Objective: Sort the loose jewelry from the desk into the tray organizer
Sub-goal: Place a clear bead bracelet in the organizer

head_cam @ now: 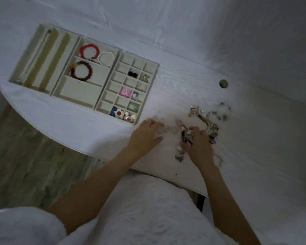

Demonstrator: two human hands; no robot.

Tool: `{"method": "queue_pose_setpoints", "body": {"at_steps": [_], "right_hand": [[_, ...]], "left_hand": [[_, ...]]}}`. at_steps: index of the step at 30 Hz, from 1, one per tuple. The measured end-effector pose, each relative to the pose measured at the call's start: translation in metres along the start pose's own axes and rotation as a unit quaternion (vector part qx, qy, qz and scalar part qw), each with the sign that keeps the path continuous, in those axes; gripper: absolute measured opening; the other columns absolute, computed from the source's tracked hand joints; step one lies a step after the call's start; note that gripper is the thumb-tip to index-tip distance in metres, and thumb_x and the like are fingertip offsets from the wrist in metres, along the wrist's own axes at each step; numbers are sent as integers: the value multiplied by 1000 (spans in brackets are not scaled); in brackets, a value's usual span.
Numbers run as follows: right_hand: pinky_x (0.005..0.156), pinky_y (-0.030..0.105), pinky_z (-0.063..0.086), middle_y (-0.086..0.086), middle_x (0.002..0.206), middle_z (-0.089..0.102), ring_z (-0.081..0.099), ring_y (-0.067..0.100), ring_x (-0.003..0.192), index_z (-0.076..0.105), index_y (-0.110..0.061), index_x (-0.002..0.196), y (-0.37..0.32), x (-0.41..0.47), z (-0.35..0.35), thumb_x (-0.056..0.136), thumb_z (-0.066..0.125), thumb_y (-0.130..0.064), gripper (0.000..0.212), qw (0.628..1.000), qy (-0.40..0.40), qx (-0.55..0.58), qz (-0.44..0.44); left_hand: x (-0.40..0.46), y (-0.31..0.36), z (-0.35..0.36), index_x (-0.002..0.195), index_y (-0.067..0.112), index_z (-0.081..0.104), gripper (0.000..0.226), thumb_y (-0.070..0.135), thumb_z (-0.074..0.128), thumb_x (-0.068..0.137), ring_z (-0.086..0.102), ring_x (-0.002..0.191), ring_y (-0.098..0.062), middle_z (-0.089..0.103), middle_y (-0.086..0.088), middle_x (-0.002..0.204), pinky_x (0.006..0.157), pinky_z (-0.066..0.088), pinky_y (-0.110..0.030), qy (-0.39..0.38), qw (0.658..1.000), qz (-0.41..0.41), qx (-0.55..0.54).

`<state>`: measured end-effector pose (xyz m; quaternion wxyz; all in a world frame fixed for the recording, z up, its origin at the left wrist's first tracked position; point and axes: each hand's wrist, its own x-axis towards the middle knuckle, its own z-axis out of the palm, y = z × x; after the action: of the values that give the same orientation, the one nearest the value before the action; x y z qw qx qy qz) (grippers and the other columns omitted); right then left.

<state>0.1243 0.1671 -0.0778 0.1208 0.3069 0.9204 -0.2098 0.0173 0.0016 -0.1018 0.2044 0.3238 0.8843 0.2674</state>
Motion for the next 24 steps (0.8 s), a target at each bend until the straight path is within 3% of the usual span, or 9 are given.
{"method": "queue_pose_setpoints", "body": {"at_steps": [8, 11, 13, 15, 19, 21, 24], "right_hand": [[74, 36, 47, 14, 123, 48, 55, 31, 100, 54, -10, 124, 27, 18, -3, 85, 62, -9, 40, 997, 60, 46, -31], [69, 33, 46, 13, 110, 55, 55, 29, 96, 62, -9, 109, 17, 24, -8, 81, 64, -11, 28, 985, 105, 42, -132], [68, 33, 48, 12, 98, 59, 56, 29, 88, 66, -8, 97, 3, 26, -5, 76, 65, -13, 22, 968, 101, 17, -227], [74, 38, 51, 11, 94, 61, 55, 29, 86, 66, -7, 93, -6, 30, 2, 71, 70, -14, 23, 960, 77, -25, -269], [77, 39, 49, 10, 90, 62, 54, 29, 88, 65, -8, 88, -8, 41, 11, 75, 73, -16, 18, 962, 66, -47, -262], [78, 40, 49, 10, 89, 64, 55, 29, 87, 65, -7, 87, -8, 46, 11, 85, 64, -16, 10, 955, 74, -63, -280], [76, 37, 46, 10, 87, 65, 56, 27, 83, 65, -5, 90, -15, 49, 1, 91, 52, -17, 18, 958, 72, -2, -278]], "left_hand": [[6, 5, 17, 106, 14, 65, 23, 17, 68, 84, 55, 97, -29, 56, -11, 105, 72, 49, -37, 66, 996, -47, -30], [6, 5, 17, 107, 14, 64, 26, 16, 69, 81, 56, 95, -28, 57, -10, 107, 76, 47, -35, 64, 995, -67, -47], [7, 7, 16, 105, 14, 64, 25, 20, 69, 82, 57, 94, -26, 59, -9, 106, 77, 46, -33, 70, 994, -70, -46], [11, 10, 15, 101, 13, 64, 19, 23, 67, 85, 58, 91, -24, 62, -9, 103, 75, 44, -30, 84, 993, -77, -37], [20, 13, 16, 104, 8, 61, 19, 17, 63, 87, 60, 91, -26, 65, -10, 99, 72, 42, -30, 79, 988, -127, -24], [22, 14, 16, 107, 4, 59, 20, 14, 58, 90, 58, 94, -29, 64, -15, 102, 73, 38, -29, 57, 990, -127, -3], [18, 19, 12, 106, -2, 56, 17, 6, 46, 95, 52, 98, -33, 58, -20, 104, 77, 31, -29, 37, 995, -94, 27]]}}
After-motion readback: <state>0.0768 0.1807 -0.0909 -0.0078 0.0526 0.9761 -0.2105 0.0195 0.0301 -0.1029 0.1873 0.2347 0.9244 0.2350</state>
